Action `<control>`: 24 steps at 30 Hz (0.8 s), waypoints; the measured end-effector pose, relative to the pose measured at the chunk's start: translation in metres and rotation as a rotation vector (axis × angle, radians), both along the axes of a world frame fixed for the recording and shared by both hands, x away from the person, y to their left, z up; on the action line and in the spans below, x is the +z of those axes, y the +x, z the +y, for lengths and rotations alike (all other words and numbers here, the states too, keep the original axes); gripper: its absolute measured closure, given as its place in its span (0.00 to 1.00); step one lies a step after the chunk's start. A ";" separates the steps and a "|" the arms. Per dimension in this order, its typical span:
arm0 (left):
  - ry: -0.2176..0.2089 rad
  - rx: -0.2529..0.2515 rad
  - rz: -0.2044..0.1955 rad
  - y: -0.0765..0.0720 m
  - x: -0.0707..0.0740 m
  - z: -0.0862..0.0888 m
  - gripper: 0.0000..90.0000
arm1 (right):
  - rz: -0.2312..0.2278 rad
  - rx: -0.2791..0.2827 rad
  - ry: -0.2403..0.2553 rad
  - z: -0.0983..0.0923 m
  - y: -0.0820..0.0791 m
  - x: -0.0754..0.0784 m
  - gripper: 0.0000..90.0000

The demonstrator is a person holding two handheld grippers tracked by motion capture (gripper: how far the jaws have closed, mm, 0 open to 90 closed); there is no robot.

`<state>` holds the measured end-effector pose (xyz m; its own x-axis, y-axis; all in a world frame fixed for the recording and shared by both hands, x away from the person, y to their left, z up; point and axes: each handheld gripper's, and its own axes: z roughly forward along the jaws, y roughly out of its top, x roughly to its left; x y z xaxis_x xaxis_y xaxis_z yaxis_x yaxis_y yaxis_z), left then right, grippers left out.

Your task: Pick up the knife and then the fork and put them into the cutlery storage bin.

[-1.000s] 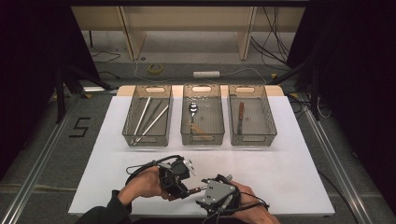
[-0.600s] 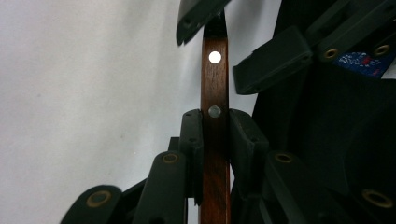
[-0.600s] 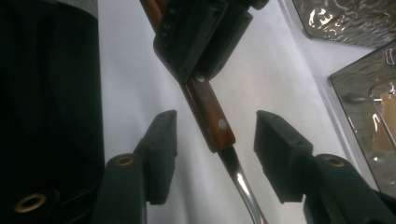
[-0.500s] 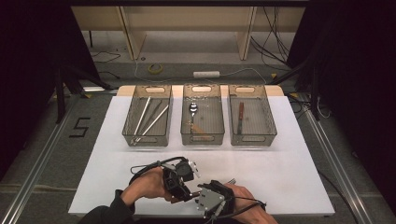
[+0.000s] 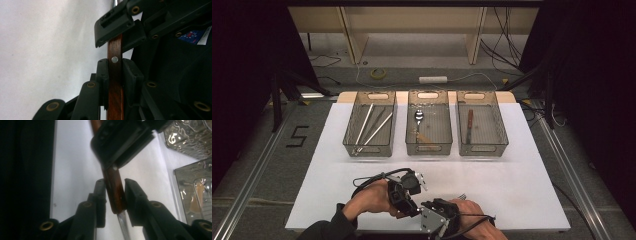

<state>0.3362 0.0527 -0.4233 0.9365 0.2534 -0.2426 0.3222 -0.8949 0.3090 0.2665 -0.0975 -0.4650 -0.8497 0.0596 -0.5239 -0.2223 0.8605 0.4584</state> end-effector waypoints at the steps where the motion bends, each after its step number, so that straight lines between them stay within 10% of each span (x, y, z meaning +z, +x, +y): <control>1: -0.006 -0.002 0.002 0.000 0.001 0.000 0.84 | -0.007 0.006 -0.006 0.000 -0.001 0.000 0.83; 10: -0.035 0.002 -0.016 0.000 0.002 0.002 0.81 | -0.059 0.057 -0.055 -0.001 -0.003 0.000 0.87; 17: -0.076 0.050 -0.105 0.002 0.009 0.009 0.39 | -0.073 0.046 -0.083 -0.009 0.002 0.002 0.88; 24: -0.176 0.113 -0.187 0.006 0.020 0.026 0.28 | -0.073 0.010 -0.064 -0.020 0.006 0.005 0.88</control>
<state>0.3423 0.0791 -0.4033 0.9374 0.3278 -0.1179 0.3395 -0.7839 0.5199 0.2724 -0.1170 -0.4602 -0.8093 0.0158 -0.5872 -0.2617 0.8853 0.3845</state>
